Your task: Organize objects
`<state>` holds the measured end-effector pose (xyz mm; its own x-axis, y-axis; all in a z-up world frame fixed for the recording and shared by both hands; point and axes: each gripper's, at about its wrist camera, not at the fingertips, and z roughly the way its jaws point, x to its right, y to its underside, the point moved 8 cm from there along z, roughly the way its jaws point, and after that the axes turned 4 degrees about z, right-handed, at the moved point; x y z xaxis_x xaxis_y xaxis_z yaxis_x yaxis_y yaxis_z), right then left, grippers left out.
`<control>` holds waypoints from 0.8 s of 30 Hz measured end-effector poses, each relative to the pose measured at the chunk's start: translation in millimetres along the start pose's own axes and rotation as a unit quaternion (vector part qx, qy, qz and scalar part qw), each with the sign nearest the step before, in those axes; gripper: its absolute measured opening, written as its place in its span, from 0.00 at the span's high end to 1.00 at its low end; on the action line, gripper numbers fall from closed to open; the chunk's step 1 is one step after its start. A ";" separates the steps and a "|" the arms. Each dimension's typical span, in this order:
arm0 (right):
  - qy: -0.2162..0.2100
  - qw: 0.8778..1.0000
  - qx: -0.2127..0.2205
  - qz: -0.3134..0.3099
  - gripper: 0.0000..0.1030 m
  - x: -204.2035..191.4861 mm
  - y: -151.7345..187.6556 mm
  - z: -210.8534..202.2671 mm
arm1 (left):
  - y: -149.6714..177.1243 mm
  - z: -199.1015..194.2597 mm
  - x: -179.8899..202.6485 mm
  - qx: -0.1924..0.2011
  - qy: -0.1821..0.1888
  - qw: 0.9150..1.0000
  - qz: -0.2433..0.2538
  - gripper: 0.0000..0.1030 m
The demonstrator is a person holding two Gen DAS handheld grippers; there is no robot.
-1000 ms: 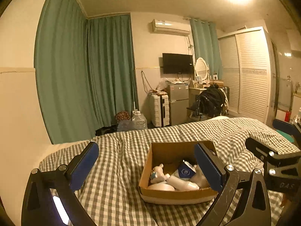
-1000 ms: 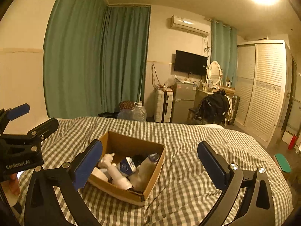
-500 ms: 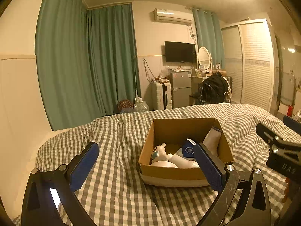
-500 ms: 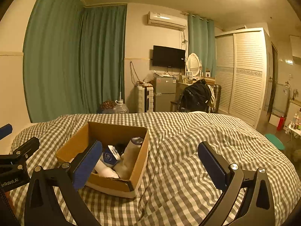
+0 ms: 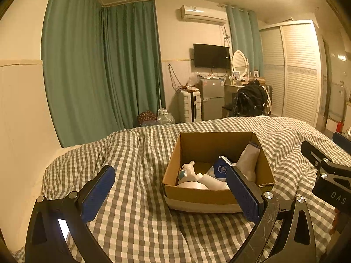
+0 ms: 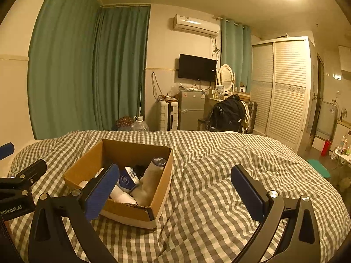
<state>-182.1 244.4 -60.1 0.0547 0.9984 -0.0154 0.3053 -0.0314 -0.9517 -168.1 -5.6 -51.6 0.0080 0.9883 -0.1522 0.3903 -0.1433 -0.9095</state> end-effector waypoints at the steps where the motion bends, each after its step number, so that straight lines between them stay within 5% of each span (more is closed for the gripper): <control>1: 0.001 1.000 -0.001 -0.001 0.01 -0.2 0.3 0.2 | 0.6 1.0 -0.8 -0.002 0.001 1.000 -0.002 0.00; 24: 0.000 1.000 -0.007 -0.012 0.01 -7.4 3.9 1.2 | 3.3 3.7 0.2 -0.011 0.011 1.000 -0.005 0.00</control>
<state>-182.5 237.0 -64.1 0.0471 0.9989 0.0069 0.3196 -0.0085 -0.9475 -170.2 -6.0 -56.1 0.0243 0.9907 -0.1341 0.4102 -0.1322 -0.9024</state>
